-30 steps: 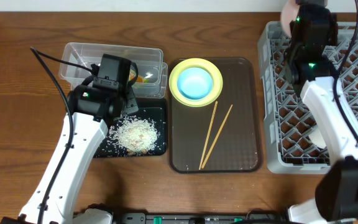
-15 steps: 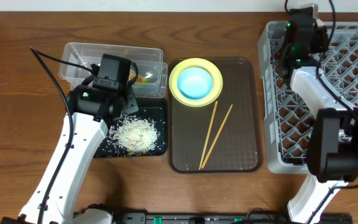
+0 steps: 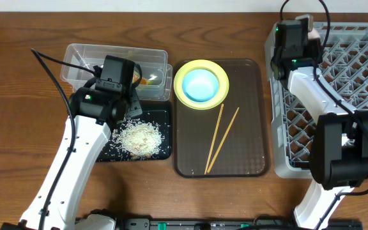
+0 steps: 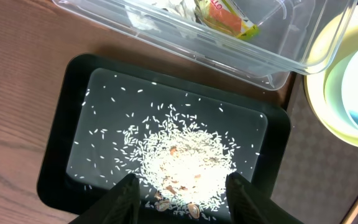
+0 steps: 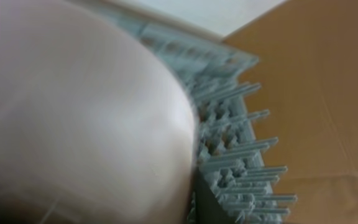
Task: Sort waste into correct bins and load items into the dishwasher rack
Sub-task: 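Lift the pink bowl with the right gripper into the dishwasher rack, then reach the right gripper to the light-blue bowl on the yellow plate and grasp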
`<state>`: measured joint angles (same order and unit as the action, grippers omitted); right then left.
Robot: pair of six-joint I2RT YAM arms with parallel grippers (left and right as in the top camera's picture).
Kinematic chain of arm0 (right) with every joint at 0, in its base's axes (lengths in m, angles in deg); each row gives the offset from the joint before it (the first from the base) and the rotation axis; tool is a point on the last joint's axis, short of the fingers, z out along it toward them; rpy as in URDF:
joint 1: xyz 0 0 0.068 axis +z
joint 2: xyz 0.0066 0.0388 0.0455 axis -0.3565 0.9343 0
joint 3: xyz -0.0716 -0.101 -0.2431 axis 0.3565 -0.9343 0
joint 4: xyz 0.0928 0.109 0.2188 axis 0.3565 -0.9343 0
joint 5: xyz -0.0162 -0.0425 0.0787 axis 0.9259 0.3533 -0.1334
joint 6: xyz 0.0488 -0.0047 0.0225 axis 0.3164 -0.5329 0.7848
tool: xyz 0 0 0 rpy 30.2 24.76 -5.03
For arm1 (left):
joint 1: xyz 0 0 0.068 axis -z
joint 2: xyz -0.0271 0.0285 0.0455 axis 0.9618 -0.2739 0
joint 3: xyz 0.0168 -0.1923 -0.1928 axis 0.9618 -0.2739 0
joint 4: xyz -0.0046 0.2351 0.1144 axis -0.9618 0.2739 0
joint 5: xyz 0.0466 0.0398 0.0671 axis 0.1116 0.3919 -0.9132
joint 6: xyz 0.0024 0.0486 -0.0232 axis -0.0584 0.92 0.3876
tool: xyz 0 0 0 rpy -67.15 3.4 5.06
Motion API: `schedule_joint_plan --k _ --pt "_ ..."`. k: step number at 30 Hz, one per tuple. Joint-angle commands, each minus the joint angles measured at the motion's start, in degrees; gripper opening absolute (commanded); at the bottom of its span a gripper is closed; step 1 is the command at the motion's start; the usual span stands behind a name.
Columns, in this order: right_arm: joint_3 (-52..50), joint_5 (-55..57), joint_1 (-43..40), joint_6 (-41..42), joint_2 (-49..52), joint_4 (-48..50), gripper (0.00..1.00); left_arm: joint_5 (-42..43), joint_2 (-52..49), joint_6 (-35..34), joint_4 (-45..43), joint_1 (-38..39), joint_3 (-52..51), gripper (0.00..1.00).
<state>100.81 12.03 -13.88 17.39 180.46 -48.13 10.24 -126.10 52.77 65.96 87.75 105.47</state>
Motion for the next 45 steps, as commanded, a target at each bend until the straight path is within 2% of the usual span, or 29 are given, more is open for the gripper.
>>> schedule_joint_plan --k 1,7,9,12,15,19,30,35,39,44,45 --pt "-1.1 -5.9 1.9 5.6 -1.9 -4.9 0.30 -0.5 0.1 -0.3 0.1 -0.1 0.3 0.48" --pt "-1.1 -17.7 3.2 10.2 -9.1 -13.2 0.54 -0.5 0.1 -0.3 0.1 -0.1 0.3 0.51" --pt "-1.1 -24.7 3.8 11.5 -11.8 -15.0 0.55 -0.5 0.1 -0.3 0.1 -0.1 0.3 0.53" --pt "-1.1 -40.9 4.9 12.4 -15.2 -17.3 0.56 -0.5 0.1 -0.3 0.1 -0.1 0.3 0.53" --pt "-1.1 -56.0 6.1 17.2 -15.9 -17.6 0.55 -0.5 0.1 -0.4 0.1 -0.1 0.3 0.53" --pt "-1.3 -58.5 8.2 22.4 -13.5 -17.7 0.56 -0.5 0.1 -0.4 0.1 -0.1 0.3 0.53" --pt "-1.3 -58.5 13.2 27.5 -1.2 -14.0 0.52 -0.5 0.1 -0.4 0.1 -0.1 0.3 0.54" --pt "-1.3 -58.5 14.8 30.5 3.5 -11.5 0.46 -0.5 0.1 -0.4 0.1 -0.1 0.3 0.54" --pt "-1.3 -58.0 15.1 30.5 3.9 -10.2 0.21 -0.5 0.1 -0.4 0.1 -0.1 0.3 0.54" --pt "-1.1 -53.5 14.3 30.2 0.9 -9.2 0.02 -0.5 0.1 -0.4 0.1 -0.1 0.3 0.54" --pt "-1.1 -52.3 13.9 29.5 -0.3 -9.5 0.01 -0.5 0.1 -0.4 0.1 -0.1 0.3 0.54"
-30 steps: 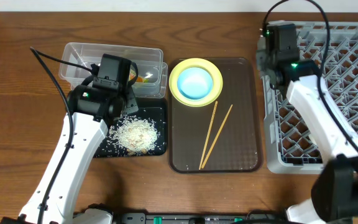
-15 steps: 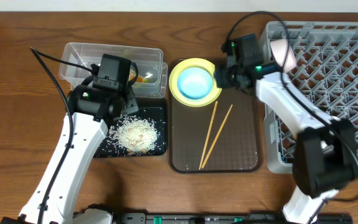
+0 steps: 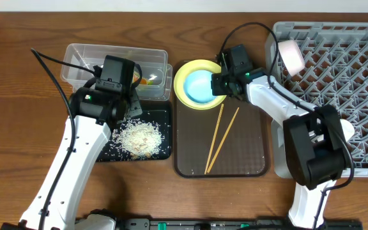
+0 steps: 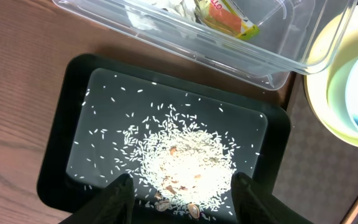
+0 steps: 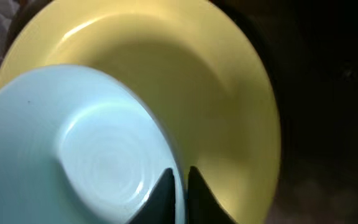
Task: Sort waste into correct bins and load items into the dishwasher rack
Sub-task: 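Reach the right gripper to the light-blue bowl on the yellow plate and grasp, then carry the light-blue bowl with the right gripper into the rack and release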
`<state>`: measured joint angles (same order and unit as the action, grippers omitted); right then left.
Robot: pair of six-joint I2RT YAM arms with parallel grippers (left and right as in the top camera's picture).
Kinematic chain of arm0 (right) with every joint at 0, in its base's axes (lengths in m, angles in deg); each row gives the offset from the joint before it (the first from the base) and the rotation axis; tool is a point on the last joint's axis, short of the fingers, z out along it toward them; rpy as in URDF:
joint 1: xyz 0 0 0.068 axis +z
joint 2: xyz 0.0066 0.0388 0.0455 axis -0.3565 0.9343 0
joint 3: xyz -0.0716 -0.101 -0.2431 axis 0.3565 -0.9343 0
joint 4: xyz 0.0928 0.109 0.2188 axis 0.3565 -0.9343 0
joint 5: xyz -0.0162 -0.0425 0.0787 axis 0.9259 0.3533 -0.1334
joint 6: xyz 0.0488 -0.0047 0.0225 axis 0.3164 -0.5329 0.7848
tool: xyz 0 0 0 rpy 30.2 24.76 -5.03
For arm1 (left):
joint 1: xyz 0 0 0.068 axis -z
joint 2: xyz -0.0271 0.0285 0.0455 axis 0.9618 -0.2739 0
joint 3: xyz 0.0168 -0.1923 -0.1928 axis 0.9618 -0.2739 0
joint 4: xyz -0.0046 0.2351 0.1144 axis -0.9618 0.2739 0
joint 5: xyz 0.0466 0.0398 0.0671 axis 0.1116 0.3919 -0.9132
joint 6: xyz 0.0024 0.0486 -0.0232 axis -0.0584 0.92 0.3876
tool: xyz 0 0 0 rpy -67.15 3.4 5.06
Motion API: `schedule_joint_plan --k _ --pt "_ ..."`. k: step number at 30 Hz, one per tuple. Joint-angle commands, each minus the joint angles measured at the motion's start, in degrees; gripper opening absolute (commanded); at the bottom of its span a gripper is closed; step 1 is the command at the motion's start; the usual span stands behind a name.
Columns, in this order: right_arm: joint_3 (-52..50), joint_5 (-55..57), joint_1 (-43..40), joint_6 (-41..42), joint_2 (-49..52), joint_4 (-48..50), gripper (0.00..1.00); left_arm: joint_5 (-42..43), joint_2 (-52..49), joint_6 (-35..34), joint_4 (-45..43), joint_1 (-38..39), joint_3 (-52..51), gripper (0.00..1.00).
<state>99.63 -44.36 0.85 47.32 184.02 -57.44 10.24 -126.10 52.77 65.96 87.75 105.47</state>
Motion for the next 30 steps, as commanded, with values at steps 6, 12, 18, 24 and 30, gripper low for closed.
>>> schedule_joint_plan --k 6,12,18,24,30 --pt "0.0 12.0 -4.8 -7.0 -15.0 -0.5 0.01 -0.5 0.1 -0.4 0.1 -0.1 0.3 0.54" --pt "0.0 28.1 -10.6 -19.9 -23.2 2.3 0.01 -0.5 0.1 -0.4 0.1 -0.1 0.3 0.54" --pt "0.0 40.0 -17.2 -38.2 -23.0 8.6 0.01 -0.5 0.1 -0.4 -0.1 -0.1 0.3 0.54" --pt "0.0 47.8 -24.4 -51.3 -18.5 18.3 0.01 -0.5 0.1 -0.4 -0.3 -0.1 0.3 0.54" --pt "0.0 55.7 -27.9 -57.3 -12.9 28.6 0.01 -0.5 0.1 -0.4 -0.3 -0.1 0.3 0.54"
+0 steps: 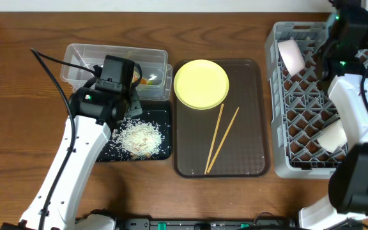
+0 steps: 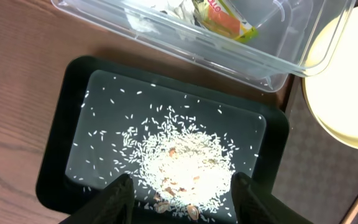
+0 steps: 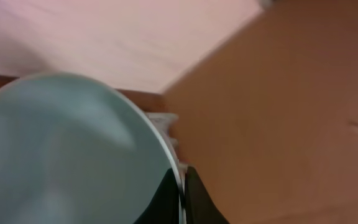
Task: Sort waste into correct bins and load items into the dishwasher rack
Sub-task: 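Carry the light-blue bowl with the right gripper into the rack and release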
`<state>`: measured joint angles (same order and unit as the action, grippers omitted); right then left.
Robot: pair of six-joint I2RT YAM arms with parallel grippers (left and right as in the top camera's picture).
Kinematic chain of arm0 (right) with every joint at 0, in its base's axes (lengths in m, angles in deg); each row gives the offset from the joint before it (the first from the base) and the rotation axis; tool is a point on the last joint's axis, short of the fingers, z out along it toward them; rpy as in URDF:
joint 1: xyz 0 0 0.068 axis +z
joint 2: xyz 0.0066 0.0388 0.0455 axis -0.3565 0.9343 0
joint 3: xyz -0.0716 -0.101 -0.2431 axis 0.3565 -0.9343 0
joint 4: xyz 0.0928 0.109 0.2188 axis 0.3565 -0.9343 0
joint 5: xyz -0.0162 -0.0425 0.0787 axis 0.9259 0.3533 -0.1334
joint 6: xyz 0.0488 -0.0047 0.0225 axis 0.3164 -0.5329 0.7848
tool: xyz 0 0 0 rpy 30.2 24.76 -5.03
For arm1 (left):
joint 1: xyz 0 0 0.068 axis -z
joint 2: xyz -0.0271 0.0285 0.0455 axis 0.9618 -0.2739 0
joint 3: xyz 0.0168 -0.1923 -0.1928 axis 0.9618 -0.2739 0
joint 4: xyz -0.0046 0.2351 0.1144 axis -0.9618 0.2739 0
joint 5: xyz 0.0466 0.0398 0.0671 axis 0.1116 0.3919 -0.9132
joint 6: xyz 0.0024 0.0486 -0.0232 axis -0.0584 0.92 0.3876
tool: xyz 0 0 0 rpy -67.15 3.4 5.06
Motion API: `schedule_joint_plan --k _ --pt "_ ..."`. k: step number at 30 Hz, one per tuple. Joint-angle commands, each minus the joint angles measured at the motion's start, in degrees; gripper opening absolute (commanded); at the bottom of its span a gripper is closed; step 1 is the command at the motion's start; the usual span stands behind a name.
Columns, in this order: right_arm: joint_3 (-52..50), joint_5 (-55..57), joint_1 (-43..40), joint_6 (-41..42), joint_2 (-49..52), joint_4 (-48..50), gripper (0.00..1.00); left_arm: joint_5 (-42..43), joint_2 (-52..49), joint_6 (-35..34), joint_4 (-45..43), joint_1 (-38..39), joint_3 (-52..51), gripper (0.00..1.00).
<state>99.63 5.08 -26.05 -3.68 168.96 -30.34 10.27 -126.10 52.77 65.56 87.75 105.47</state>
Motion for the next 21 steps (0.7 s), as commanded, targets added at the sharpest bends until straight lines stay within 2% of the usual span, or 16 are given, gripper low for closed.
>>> schedule_joint_plan --k 1,5,13,21 --pt "0.0 6.7 -1.4 -7.2 3.2 2.6 0.01 -0.5 0.1 -0.4 0.1 -0.1 0.3 0.54" --pt "0.0 10.3 -2.3 -7.7 7.3 5.7 0.01 -0.5 0.1 -0.4 0.1 -0.1 0.3 0.54" --pt "0.0 12.5 -1.6 -5.5 12.6 5.7 0.01 -0.5 0.1 -0.4 0.1 -0.1 0.3 0.54" --pt "0.0 12.3 2.3 7.4 13.1 -2.6 0.01 -0.5 0.1 -0.4 0.1 -0.1 0.3 0.54"
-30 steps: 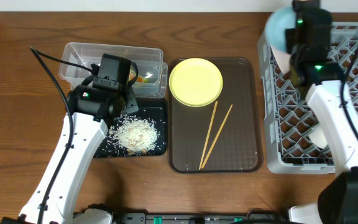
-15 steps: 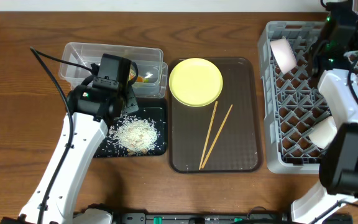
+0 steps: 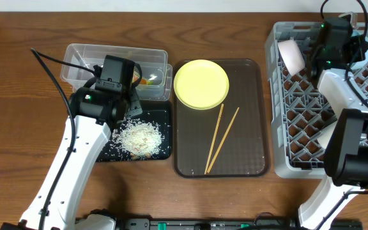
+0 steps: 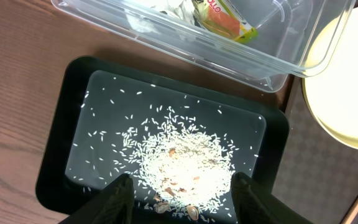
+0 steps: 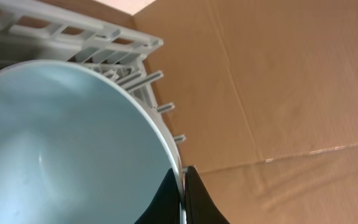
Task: Sort waste into correct bins and load items into the dishwasher rack
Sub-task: 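Carry the light-blue bowl with the right gripper into the rack and release, then reach the right gripper to a wooden chopstick on the brown tray and grasp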
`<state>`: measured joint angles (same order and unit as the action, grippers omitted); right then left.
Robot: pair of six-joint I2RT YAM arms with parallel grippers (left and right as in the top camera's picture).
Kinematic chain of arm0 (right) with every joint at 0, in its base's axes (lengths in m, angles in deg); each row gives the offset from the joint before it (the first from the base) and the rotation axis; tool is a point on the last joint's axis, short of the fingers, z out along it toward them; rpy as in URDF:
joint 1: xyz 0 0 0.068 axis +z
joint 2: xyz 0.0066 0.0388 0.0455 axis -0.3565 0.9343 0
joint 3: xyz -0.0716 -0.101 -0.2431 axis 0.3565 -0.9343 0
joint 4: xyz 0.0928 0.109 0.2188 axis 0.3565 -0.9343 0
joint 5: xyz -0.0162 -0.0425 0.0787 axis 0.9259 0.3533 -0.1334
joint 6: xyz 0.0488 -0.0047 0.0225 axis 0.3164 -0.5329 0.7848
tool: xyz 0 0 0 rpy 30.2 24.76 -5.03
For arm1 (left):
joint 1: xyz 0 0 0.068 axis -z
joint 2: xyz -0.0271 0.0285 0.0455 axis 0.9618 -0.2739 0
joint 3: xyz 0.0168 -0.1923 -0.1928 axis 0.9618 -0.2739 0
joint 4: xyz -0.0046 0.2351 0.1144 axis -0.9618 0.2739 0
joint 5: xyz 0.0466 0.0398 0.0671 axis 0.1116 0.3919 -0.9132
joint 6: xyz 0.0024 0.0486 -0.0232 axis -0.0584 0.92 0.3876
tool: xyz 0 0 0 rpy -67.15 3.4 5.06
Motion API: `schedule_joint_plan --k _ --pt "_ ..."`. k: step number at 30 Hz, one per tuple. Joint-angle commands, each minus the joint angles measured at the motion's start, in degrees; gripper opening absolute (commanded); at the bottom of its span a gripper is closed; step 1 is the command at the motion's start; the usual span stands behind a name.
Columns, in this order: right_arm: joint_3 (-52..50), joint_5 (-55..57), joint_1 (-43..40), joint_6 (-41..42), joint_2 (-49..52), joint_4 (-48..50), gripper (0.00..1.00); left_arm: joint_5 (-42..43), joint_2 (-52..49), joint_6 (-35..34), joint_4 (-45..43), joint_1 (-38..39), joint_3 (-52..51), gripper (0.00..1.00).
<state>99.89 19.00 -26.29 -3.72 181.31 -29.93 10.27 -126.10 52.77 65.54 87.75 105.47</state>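
Observation:
In the right wrist view my right gripper [image 5: 182, 186] is shut on the rim of a light blue bowl [image 5: 73, 143], held over the grey dishwasher rack [image 5: 132, 65]. From overhead, the right gripper [image 3: 333, 39] is at the rack's far side and hides the bowl. A pink cup [image 3: 291, 54] stands in the rack's [image 3: 275, 115] far left corner. A yellow plate [image 3: 200, 84] and two chopsticks [image 3: 221, 137] lie on the brown tray [image 3: 248, 160]. My left gripper [image 4: 182, 202] hangs open over the black tray [image 4: 61, 137] of rice [image 4: 185, 158].
Clear bins [image 3: 117, 67] stand behind the black tray, one holding a wrapper [image 4: 225, 22] and other scraps. A white item [image 3: 329, 136] lies in the rack's near part. Brown cardboard [image 5: 278, 93] fills the background beyond the rack in the right wrist view.
My right gripper, still shut on the blue bowl, has shifted a little left and nearer, and the rack's tines now show beside the bowl. The left arm has not moved.
First the pink cup filled the right wrist view at the rack's far left corner. Then the cup stood in the rack and my right gripper was shut on the blue bowl's rim on the yellow plate. Later the bowl was off the plate, beyond the rack; now over it.

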Motion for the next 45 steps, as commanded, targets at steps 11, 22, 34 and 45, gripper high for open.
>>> schedule_joint_plan --k 11,22,34,45 --pt "-0.2 -5.6 8.9 15.4 0.3 -15.4 0.39 -0.5 0.1 -0.4 0.5 -0.1 0.3 0.54" --pt "-0.2 -16.6 9.9 23.6 -9.7 -24.1 0.54 -0.5 0.1 -0.3 0.6 -0.1 0.3 0.54" --pt "-0.6 -72.6 11.5 41.1 -21.4 -42.1 0.67 -0.5 0.1 -0.4 0.5 -0.1 0.3 0.54" --pt "-3.0 -65.7 21.4 50.5 -10.4 -43.6 0.57 -0.5 0.1 -0.3 0.5 -0.1 0.3 0.54"
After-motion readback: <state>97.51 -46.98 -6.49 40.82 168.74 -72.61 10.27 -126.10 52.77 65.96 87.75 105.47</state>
